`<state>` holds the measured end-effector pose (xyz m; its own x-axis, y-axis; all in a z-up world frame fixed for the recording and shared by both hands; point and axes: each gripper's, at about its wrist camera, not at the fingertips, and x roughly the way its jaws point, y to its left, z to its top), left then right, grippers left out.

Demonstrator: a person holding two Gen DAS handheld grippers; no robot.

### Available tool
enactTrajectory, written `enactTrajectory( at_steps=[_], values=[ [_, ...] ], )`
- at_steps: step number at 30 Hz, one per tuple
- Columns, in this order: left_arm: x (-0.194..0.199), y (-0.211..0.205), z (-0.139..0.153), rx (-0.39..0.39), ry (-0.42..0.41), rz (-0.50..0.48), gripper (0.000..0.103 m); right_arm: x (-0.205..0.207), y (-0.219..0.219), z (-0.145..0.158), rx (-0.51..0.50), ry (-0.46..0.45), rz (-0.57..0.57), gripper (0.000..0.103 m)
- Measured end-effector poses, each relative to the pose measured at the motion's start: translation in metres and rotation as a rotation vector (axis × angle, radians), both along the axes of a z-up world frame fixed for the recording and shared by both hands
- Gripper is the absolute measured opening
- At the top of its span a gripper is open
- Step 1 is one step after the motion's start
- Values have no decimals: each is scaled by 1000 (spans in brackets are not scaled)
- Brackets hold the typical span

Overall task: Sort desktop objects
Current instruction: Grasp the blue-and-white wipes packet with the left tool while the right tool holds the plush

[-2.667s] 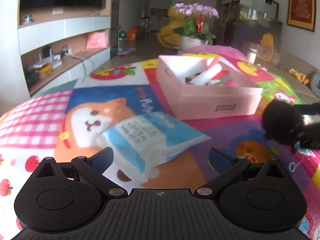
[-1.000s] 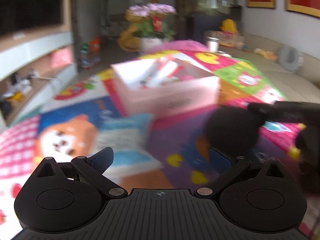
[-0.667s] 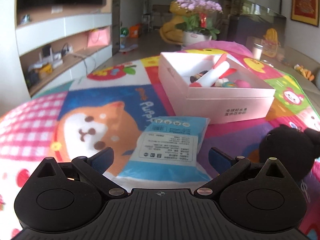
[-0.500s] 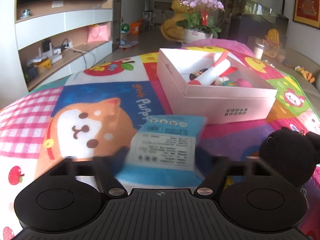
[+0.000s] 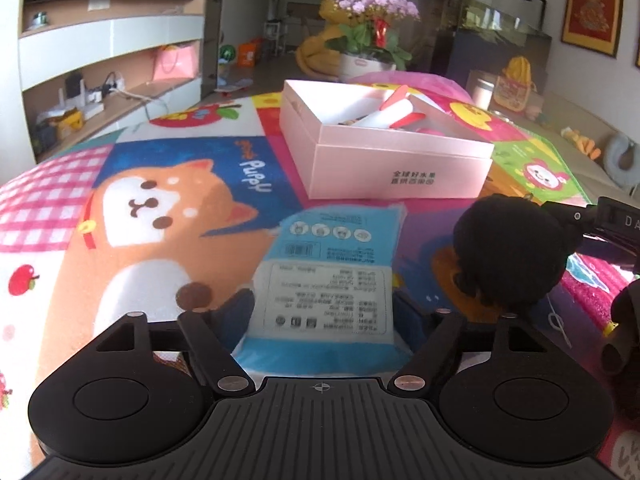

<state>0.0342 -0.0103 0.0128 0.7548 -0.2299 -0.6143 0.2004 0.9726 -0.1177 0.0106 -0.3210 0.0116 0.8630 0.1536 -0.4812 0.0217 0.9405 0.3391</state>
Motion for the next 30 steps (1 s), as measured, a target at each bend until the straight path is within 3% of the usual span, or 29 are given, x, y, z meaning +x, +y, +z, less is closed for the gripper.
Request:
enactTrajectory(
  at_steps=[4,13,24,28,30],
  values=[
    [-2,-5,-2,16,-7,-16,95,-3,5,1,-24,-13,3,103],
    [-1,-4,-3,9,-5,-17,99,3,-3,-3,46,8,25,103],
    [1,-8,-4,22,5,-29,102,-7,7,4,-31,-39,13,103],
    [1,-9,-4,25,8,-34,103,-14,33,24,-150,-99,143,103],
    [1,-10,-4,28,10,-36,103,-10,45,35,-145,-98,270,103]
  ],
)
